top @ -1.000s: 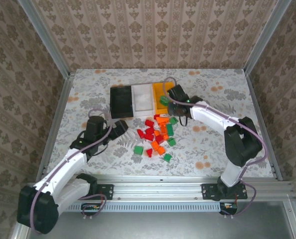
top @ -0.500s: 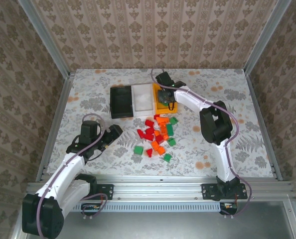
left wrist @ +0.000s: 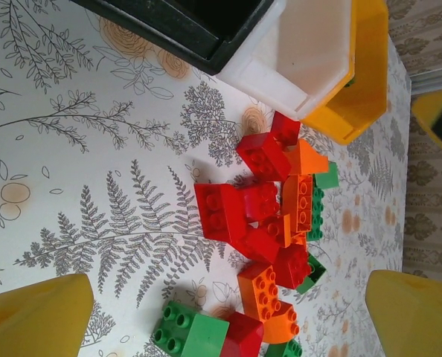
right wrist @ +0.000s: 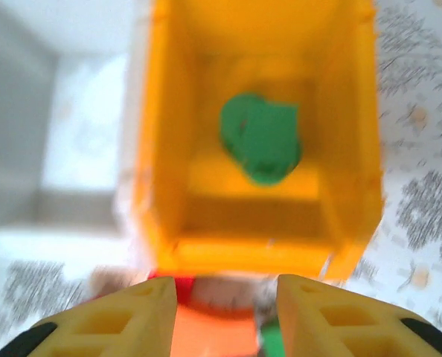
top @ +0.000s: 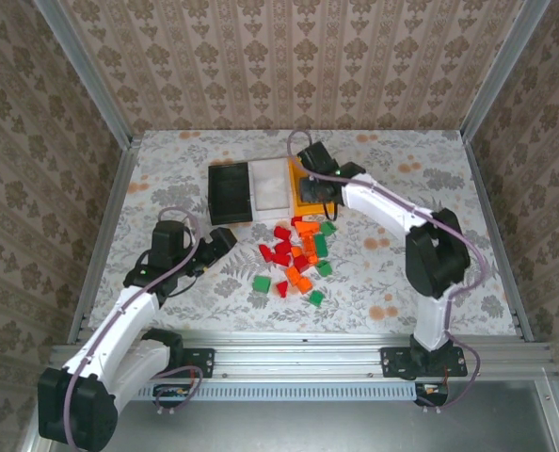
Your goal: Sort the legos into containers by color
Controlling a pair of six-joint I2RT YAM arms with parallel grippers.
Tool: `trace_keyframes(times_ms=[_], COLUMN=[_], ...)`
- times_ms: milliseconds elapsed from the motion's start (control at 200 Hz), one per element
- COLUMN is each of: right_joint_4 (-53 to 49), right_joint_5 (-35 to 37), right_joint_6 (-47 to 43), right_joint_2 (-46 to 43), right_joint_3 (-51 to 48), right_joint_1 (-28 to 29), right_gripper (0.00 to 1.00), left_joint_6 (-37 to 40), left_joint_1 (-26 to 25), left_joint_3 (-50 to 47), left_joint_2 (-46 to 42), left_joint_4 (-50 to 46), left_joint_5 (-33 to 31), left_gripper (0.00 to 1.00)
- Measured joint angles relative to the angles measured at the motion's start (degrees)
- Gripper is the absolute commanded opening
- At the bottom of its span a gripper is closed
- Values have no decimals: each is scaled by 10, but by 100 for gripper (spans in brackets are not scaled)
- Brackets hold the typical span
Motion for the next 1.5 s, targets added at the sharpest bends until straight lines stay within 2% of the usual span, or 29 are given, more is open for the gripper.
trace_keyframes(times_ms=[95, 160, 270, 400, 650, 825, 1035, 1500], right_joint_4=[3, 1, -7, -15, -12, -11, -3, -15], right_joint_5=[-7, -19, -37, -47, -64, -66, -64, -38], right_joint_6=[-1, -3, -5, -6, -6, -6, -5, -4], right_joint_2=[-47, -59, -60, -60, -45, -20, -17, -41], right_joint_3=[-73, -113, -158, -176, -179, -183, -186, -189], right_joint_1=[44, 73, 106, 129, 132, 133, 134, 141], right_gripper=[56, 60, 64, 65, 56, 54, 36, 33], left_joint_6=[0, -2, -7, -19, -26, -28, -30, -31], left_joint_1=[-12, -21, -36, -58, -78, -78, -78, -78], left_joint_3=[-11, -20, -39, -57, -59, -59, -59, -59], left_joint_2=[-2, -2, -2, -1, 14, 16, 16, 16], left_joint_4=[8, 10, 17, 34, 52, 57, 59, 59], left_joint_5=[-4, -8, -17, -30, -43, -47, -52, -56], left_gripper=[96, 96, 96, 96, 96, 96, 96, 96])
